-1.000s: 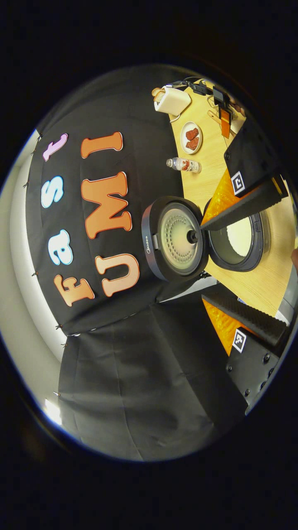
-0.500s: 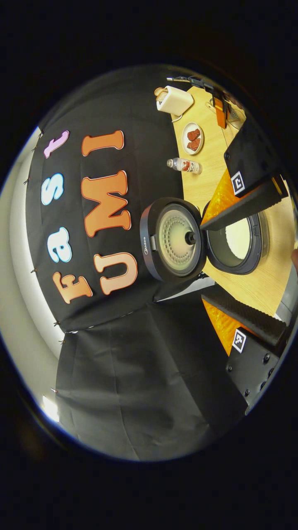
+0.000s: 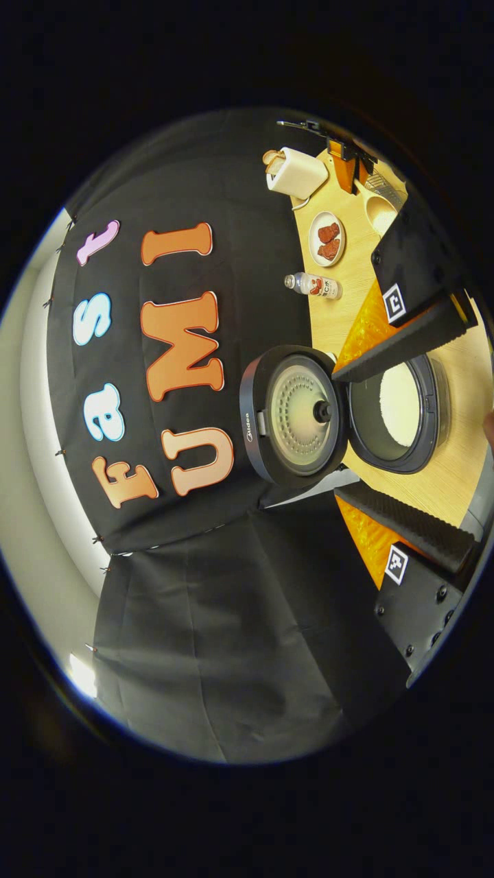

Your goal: Close the left gripper, press the button to open the rice cooker; take a wooden spoon from the chopstick holder with the right hand, scoop a spoonful of rice and pour it into the rice cooker, then put the wooden spoon back into the chopstick holder.

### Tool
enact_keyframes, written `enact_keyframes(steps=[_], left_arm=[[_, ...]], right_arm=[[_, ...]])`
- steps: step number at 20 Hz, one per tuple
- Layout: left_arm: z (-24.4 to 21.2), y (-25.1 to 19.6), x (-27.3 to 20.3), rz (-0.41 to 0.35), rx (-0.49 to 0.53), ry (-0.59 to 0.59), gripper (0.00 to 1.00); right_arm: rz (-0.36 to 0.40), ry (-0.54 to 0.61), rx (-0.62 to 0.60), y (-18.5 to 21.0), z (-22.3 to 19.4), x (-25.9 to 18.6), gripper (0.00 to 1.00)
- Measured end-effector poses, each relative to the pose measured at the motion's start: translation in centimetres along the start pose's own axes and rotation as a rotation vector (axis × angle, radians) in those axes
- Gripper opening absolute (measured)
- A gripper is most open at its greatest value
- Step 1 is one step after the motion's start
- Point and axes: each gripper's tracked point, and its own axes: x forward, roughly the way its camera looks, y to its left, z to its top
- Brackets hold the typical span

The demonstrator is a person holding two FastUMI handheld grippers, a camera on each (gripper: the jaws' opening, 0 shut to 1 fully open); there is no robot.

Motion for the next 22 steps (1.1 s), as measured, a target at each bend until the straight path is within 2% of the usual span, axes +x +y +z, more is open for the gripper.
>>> enact_keyframes(steps=[6, 8, 9, 13, 22], left_arm=[[-0.1, 2.0, -0.7, 0.043, -0.043, -0.014, 1.0], [-0.3, 3.3, -1.2, 0.068, -0.057, -0.02, 0.96], [-0.3, 3.9, -1.2, 0.079, -0.063, -0.024, 1.0], [-1.0, 6.2, -1.7, 0.116, -0.087, -0.025, 0.96], [-3.6, 12.4, -1.9, 0.208, -0.116, -0.001, 0.97]], right_arm=[[0.107, 0.037, 0.127, 5.6, -0.3, 1.4, 0.06], [0.133, 0.06, 0.128, 7.8, -1.2, 2.4, 0.06], [0.143, 0.076, 0.132, 8.9, -1.8, 2.9, 0.06], [0.193, 0.137, 0.139, 13.2, -4.3, 5.7, 0.06], [0.185, 0.247, 0.053, 18.9, -10.7, 12.7, 0.06]])
